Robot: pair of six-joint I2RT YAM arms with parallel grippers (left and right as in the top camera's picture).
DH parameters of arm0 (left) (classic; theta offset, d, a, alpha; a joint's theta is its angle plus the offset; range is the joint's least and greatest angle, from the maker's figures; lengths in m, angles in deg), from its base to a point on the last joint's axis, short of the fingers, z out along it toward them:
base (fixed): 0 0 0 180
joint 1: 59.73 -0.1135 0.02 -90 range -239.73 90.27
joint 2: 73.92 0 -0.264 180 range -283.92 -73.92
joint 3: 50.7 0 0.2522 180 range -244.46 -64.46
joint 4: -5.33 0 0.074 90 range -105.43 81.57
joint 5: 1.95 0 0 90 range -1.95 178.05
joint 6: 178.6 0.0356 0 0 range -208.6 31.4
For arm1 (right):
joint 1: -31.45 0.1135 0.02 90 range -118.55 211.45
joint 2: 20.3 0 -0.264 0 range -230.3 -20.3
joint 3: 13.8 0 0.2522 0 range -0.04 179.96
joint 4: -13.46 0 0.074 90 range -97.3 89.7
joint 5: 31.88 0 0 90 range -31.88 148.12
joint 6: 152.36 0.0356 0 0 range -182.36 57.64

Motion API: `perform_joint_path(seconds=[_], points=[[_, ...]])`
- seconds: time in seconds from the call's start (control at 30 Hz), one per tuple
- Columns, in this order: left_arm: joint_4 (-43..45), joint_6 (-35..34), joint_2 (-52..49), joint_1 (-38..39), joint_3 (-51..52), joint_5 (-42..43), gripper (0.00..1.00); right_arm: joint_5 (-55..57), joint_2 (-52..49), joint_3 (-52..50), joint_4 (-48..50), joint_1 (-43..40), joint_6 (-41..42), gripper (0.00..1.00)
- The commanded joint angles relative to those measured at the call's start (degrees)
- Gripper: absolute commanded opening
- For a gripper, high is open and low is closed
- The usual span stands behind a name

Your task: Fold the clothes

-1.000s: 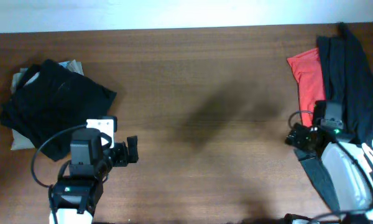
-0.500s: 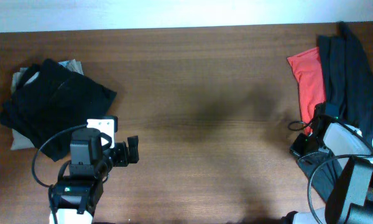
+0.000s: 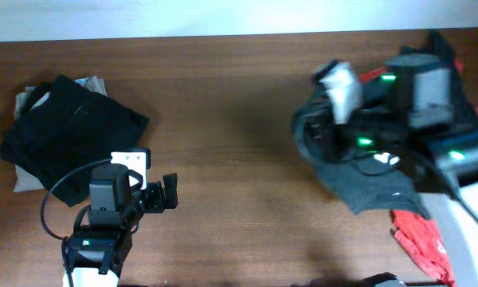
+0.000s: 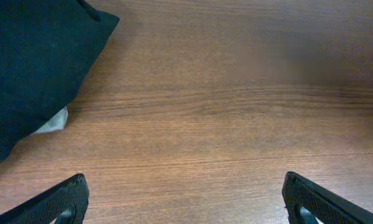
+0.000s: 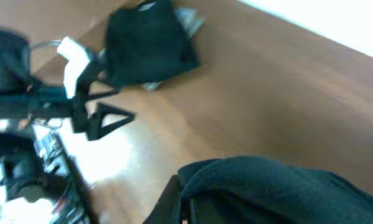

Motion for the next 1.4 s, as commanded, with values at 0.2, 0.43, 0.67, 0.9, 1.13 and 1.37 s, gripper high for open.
perform_joint_path(seconds=[0.2, 0.43, 0.67, 0.9, 1.13, 1.37], points=[[0.2, -0.3, 0.1, -0.1, -0.9, 2.3, 0.99, 4.7, -26.5, 0.4, 11.8, 11.5, 2.9, 0.10], [2.1, -0.8, -1.3, -0.1, -0.9, 16.2, 0.99, 9.9, -16.1, 2.1, 1.0, -9.8, 15.6, 0.99], [14.4, -22.9, -24.0, 15.3, -0.9, 22.3, 0.99, 11.6, -14.8, 2.0, -16.0, -39.7, 15.2, 0.99], [36.9, -48.0, -47.3, 33.9, -0.9, 20.9, 0.99, 11.6, -14.8, 2.0, -19.3, -46.4, 11.4, 0.99], [66.3, -50.2, -57.4, 40.0, -0.9, 8.0, 0.38, 11.6, -14.8, 2.0, -20.2, -46.4, 10.8, 0.99], [72.8, -39.5, -48.9, 32.6, -1.0, 12.7, 0.00, 18.9, -14.8, 1.4, -23.0, -46.3, 10.7, 0.70]])
